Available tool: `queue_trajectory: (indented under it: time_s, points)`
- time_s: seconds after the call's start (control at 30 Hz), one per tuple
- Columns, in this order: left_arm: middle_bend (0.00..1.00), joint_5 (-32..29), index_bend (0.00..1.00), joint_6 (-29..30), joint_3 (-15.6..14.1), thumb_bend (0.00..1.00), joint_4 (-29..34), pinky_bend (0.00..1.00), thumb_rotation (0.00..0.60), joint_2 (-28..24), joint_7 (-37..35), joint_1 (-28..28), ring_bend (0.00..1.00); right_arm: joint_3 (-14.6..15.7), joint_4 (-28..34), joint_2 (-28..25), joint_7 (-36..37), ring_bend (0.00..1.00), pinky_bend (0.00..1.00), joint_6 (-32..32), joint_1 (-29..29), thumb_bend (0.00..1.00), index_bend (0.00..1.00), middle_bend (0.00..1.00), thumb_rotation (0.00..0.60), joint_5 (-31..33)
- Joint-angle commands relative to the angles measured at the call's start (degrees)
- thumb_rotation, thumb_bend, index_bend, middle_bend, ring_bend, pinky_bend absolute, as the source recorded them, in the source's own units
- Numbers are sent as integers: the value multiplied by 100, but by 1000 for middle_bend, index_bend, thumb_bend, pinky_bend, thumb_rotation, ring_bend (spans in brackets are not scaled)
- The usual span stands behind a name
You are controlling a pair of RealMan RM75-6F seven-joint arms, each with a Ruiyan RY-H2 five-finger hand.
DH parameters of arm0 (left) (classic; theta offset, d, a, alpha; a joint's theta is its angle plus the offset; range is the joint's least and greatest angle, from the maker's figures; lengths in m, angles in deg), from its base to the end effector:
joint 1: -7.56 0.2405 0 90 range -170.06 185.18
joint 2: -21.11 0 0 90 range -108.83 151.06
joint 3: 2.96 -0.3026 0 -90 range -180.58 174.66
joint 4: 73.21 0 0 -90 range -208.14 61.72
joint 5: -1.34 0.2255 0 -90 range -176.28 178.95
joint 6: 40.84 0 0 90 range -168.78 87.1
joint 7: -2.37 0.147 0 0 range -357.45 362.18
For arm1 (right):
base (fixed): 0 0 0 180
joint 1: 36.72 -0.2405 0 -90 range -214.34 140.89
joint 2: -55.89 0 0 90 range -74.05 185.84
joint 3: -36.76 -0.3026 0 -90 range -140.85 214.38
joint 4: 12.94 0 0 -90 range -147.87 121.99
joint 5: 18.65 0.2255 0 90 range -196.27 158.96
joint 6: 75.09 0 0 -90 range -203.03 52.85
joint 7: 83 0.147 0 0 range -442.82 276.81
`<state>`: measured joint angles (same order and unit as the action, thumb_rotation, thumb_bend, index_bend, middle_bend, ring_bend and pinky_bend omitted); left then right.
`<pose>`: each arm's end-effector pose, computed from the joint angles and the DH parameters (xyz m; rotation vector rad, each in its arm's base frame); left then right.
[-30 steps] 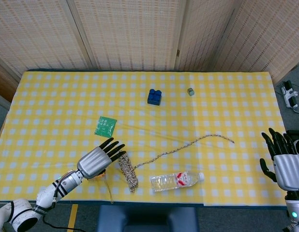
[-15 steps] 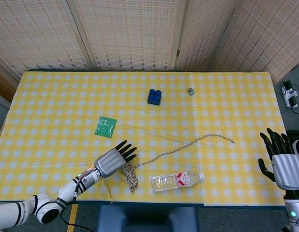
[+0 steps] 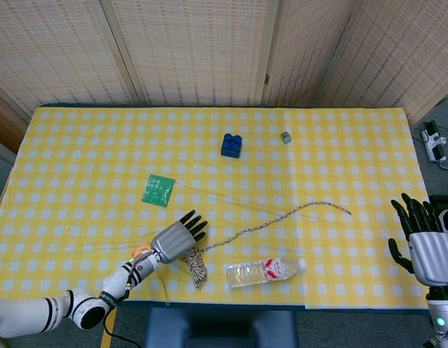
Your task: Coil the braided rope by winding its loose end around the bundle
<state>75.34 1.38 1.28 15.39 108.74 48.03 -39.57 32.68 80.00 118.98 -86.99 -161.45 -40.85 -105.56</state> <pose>-0.1514 0.3386 -0.0709 -2.3820 -0.2547 -0.6015 -0.3548 -0.1889 0.1759 1.3914 -0.8130 0.8770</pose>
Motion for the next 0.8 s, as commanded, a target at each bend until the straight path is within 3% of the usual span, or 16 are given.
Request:
queue_trajectory:
  time_s: [0.03,0.43,0.8]
  points:
    - [108,-33,235,63,-61,332,-75,0,600,72,76,-48,64,1,-6,0,8,22,0,5,0,478,0,0,600,3]
    - [264,-48,366,320,-198,342,-310,4,600,265,-81,-105,185,16,-48,8,67,21,0,12,15,478,0,0,600,15]
    - [364,273,432,462,-341,368,-512,111,600,303,-542,-117,288,21,-18,-6,42,19,0,19,18,478,0,0,600,17]
